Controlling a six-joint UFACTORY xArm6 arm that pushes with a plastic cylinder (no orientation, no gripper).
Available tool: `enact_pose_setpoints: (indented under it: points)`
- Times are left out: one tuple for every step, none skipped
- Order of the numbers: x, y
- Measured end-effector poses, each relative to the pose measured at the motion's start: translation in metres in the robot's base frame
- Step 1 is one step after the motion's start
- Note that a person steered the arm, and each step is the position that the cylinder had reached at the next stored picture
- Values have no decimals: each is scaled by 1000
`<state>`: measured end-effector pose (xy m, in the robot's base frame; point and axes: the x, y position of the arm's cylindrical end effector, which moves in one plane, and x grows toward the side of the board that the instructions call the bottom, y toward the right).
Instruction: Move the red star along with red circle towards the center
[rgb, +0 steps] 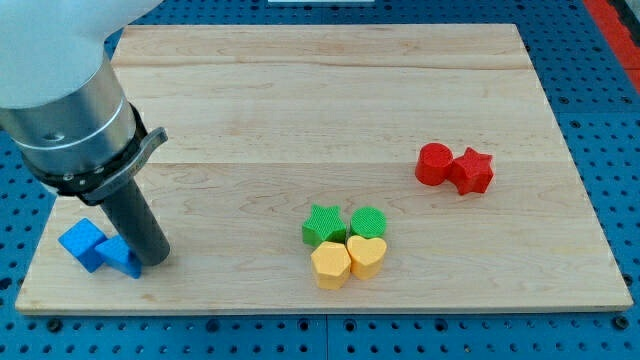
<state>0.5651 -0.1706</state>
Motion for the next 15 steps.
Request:
enact_pose_setpoints:
  points:
    - [7,0]
    - [-3,1]
    - [-37,28]
    - [-75,53]
    - [-98,123]
    - [-95,195]
    - [-84,252]
    - [-71,299]
    - [-57,345]
    - [-66,382]
    - [-85,382]
    - [-111,353]
    - [-132,314]
    - [-134,294]
    - [-130,310]
